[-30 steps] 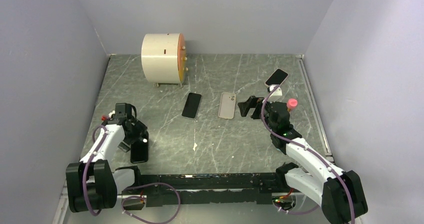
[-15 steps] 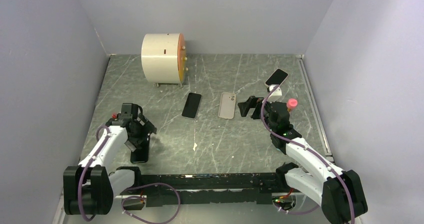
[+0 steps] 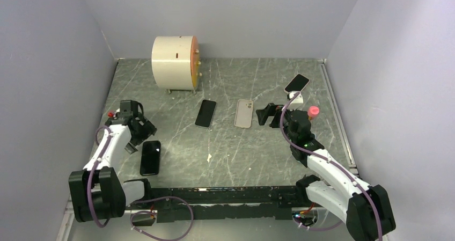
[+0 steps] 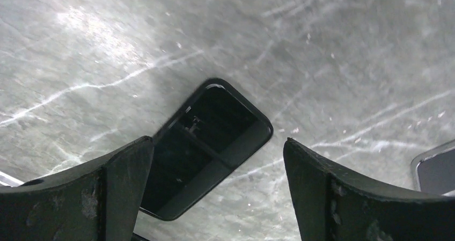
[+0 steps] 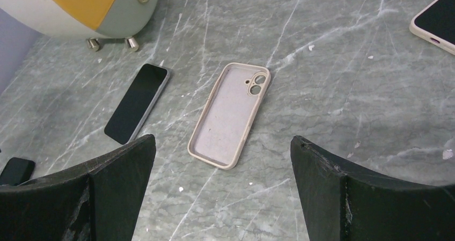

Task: Take the phone out of the phone case
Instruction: Pick up the phone at the center of the board.

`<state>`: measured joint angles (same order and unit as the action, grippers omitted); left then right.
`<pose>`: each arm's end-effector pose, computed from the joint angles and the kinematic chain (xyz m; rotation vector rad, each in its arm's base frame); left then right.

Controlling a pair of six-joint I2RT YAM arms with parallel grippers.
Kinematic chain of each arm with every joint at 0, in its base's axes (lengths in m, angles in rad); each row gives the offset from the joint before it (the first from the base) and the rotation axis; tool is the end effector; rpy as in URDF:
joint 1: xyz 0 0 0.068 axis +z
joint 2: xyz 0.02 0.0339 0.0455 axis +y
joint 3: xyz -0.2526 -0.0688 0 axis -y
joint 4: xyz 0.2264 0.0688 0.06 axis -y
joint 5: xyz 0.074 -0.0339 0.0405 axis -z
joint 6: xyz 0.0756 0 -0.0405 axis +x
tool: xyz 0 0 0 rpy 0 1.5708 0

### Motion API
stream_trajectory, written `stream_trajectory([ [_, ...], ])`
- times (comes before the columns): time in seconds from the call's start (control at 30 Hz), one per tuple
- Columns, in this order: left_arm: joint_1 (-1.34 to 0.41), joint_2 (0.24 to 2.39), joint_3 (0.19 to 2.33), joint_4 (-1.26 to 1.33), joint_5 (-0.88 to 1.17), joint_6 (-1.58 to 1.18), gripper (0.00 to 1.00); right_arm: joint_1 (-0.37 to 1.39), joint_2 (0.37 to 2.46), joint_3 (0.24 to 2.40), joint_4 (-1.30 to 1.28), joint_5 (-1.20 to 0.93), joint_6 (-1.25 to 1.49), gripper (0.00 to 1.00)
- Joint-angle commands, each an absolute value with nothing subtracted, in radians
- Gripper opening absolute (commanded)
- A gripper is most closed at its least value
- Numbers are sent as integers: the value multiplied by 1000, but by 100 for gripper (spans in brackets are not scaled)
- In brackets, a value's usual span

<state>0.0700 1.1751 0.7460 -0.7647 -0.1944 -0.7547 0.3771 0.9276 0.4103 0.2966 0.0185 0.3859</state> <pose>0.2065 0.0291 0.1692 -1.1371 2.4733 0.0757 0.2245 0.0874 0.2231 0.0215 1.8226 0.5276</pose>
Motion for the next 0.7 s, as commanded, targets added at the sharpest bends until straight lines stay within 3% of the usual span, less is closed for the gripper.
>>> stream_trajectory([
  [0.0, 179, 1169, 764, -722, -125, -689, 95, 395, 902, 419, 331, 57, 358, 99],
  [0.67, 242, 1190, 577, -642, 164, -781, 95, 410, 909, 416, 344, 63, 350, 99],
])
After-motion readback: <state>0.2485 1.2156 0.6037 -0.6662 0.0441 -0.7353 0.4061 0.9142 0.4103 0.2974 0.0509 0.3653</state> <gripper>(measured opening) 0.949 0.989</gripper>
